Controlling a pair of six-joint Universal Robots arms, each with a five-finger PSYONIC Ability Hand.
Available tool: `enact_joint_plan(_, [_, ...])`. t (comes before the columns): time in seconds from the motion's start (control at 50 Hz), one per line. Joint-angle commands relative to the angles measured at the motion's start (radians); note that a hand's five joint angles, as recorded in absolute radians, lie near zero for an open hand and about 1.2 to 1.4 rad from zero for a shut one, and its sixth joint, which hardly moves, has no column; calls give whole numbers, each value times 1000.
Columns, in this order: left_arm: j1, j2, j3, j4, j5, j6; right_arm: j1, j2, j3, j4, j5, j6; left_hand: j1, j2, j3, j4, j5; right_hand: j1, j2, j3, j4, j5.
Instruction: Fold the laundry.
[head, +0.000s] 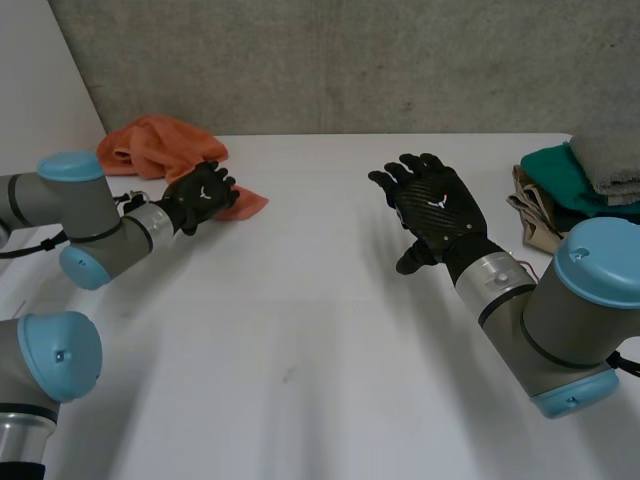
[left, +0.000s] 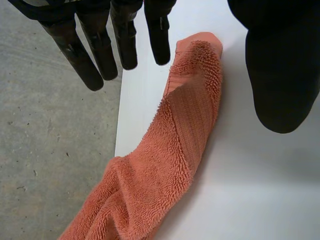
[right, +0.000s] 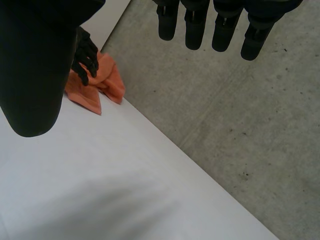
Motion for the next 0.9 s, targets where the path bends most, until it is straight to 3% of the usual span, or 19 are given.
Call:
enact_joint_plan(0.02, [1,-24,61,-17,-1,-23,-1,-1,3,2,0,0,-33,-29,-27,-23,-15,-52,-40,-36,-38,-44])
enact_joint_plan(0.36, [7,-73,167,-37,12,-23,-34,2,-11,2,-2,0,140,144,146,150,158,-52,-40,-36,-38,-44])
enact_joint_plan(0.5, [8,-76,172,-56,28,-20,-32,7,-13,2,0,0,554,558,560,564,572,-52,-40,-36,-38,-44])
enact_joint_plan(0.74, [8,-76,169,-57,31,-9,-35,18,-16,2,0,-12,678,681,683,687,695,-52,-40,-36,-38,-44])
enact_joint_plan(0.9, [10,-78,158,-44,31,9,-35,21,-16,2,0,-15,599,603,604,609,616,-52,-40,-36,-38,-44])
